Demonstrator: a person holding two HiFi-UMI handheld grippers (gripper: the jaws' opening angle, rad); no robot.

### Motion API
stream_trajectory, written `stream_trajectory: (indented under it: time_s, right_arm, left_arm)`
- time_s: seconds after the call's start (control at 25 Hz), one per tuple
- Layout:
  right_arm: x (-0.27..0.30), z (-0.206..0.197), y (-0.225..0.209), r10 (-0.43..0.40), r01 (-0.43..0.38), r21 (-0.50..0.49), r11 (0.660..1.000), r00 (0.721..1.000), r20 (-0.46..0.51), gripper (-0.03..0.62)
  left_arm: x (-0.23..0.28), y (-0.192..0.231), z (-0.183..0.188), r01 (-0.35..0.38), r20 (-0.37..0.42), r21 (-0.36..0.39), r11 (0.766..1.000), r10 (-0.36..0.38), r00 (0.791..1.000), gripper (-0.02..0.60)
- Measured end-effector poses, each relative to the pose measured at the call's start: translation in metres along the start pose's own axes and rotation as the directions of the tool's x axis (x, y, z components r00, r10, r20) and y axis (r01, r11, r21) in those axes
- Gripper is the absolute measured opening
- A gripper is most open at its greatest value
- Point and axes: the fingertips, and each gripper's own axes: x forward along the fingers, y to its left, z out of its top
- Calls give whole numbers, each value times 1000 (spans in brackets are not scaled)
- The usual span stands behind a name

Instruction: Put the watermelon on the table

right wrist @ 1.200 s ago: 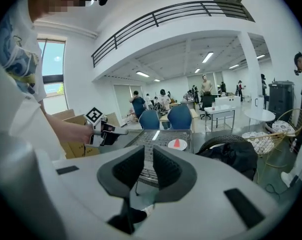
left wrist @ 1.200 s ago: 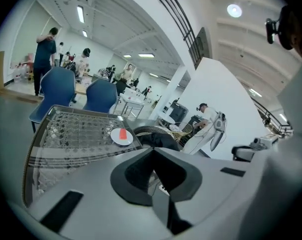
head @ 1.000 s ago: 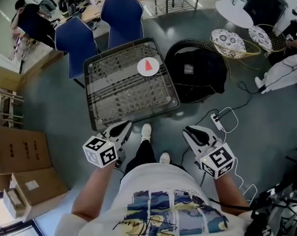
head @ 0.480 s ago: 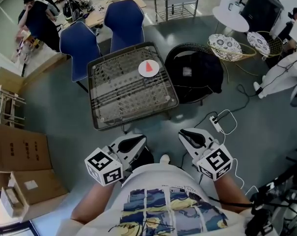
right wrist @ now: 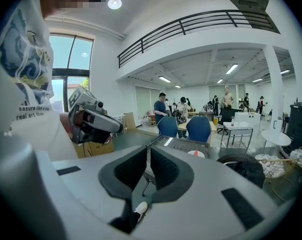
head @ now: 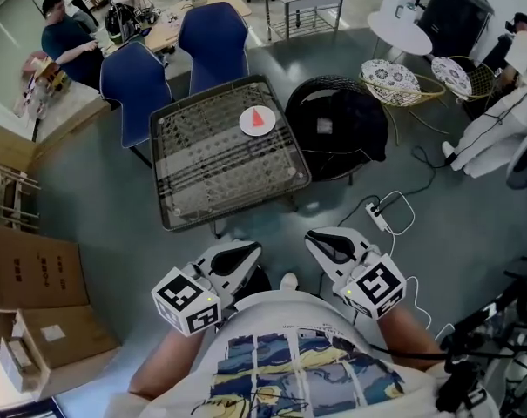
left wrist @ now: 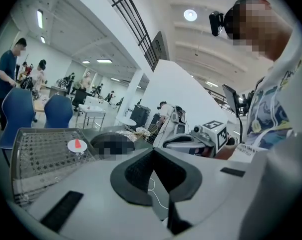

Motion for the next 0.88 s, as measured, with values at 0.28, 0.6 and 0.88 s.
stream_trajectory:
  time_s: [0.28, 0.6, 0.88]
  right_arm:
    - [1, 1, 6, 5, -5, -18, 1000, 1000, 2, 27]
    - [6, -5, 17, 35, -35, -30, 999, 999, -17, 20]
    - [7, -8, 21, 42, -43, -28, 999, 999, -34, 15]
  left_arm:
    - [1, 1, -4, -4, -2, 4, 1000, 4, 1000, 9]
    - [0, 5, -14, -23, -15, 13, 1000, 24, 1000, 9]
    - [0, 9, -18, -27, -27, 11, 1000, 28, 999, 9]
